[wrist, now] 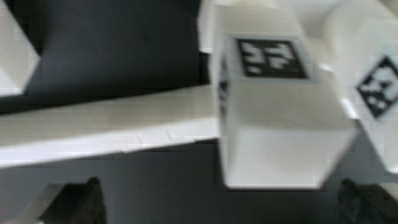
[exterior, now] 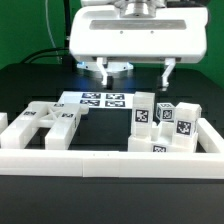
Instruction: Assemble chair
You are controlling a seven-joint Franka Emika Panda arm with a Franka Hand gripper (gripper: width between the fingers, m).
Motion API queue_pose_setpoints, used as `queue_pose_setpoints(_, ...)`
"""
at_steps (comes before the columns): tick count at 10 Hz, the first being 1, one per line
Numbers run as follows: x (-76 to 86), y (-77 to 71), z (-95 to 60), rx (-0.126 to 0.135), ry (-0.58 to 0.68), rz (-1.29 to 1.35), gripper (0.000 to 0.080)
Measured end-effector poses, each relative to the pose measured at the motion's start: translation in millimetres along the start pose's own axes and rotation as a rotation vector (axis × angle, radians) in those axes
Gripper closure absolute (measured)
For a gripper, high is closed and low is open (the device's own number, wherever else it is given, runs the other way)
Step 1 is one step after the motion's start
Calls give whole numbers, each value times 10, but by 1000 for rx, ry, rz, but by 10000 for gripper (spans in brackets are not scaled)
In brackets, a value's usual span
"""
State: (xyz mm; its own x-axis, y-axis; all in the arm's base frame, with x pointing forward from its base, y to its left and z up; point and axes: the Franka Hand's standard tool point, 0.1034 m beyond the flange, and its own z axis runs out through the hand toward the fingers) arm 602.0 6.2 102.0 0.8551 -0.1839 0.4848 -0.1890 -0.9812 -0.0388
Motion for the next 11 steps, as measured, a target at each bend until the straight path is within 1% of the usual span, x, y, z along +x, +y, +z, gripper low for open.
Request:
queue_pose_setpoints(1,-35,-3,24,4,-50,20,150)
queue_pose_setpoints(3,-62,-47,34,25,-210,40,150)
queue_pose_setpoints(6,-87,-66,14,42,-428,55,150)
queue_pose_setpoints(7,-44,-66,33,41,-434,60,150)
queue_pose_setpoints(8,-71,-63,62,35,-438,73,150)
queue_pose_setpoints(9,-107,-90,84,28,-445,91,150)
queue_pose_setpoints(10,-121,-108,91,27,-447,90,150)
queue_pose_setpoints(11,-115,-111,92,27,-446,88,180)
